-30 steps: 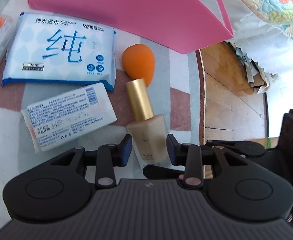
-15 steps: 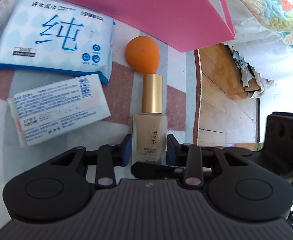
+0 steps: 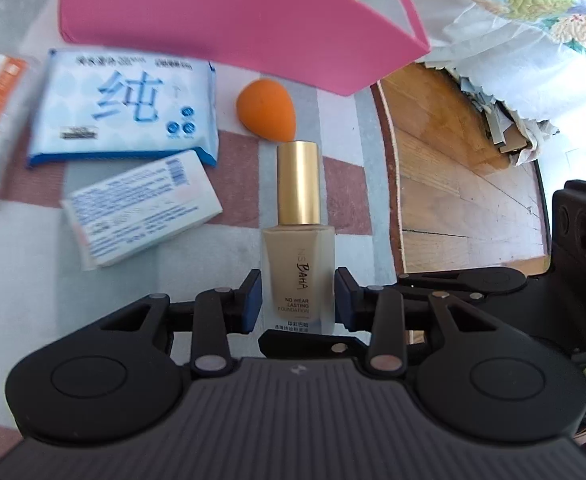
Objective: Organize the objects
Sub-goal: 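Carry the bottle into the pink box beside the yarn ball and lower it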
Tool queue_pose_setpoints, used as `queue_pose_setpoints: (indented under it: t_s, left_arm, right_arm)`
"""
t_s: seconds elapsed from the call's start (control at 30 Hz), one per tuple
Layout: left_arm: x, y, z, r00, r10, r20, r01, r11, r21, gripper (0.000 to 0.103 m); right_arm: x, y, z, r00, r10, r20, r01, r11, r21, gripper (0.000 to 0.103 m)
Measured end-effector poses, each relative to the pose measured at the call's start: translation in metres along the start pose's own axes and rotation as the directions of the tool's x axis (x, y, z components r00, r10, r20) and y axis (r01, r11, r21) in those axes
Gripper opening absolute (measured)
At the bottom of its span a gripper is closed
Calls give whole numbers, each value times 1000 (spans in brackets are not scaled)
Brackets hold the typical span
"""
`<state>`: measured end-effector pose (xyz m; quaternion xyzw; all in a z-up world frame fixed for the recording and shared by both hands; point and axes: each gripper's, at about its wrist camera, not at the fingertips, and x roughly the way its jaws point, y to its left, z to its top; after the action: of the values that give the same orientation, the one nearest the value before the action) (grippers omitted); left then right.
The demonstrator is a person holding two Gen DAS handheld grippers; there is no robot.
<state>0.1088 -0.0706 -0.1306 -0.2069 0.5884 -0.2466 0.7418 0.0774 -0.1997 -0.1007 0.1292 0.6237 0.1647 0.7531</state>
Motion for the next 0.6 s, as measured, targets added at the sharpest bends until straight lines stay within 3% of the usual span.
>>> queue_pose_setpoints:
  t_s: [0.27, 0.4, 0.6]
  left_arm:
    - [-68, -8, 0, 991, -65, 121, 56, 996, 72, 36]
    - [-95, -18, 13, 988, -83, 133, 73, 995, 75, 36]
    - [-136, -45, 43, 979, -100, 178, 70, 984, 164, 36]
  right_arm:
    - [-46, 47, -9, 986, -10, 168, 31, 992, -121, 44]
    - [-73, 63, -5, 972, 0, 234, 35, 989, -146, 44]
    - [-114, 85, 13, 949, -14, 315, 67, 985, -160, 44]
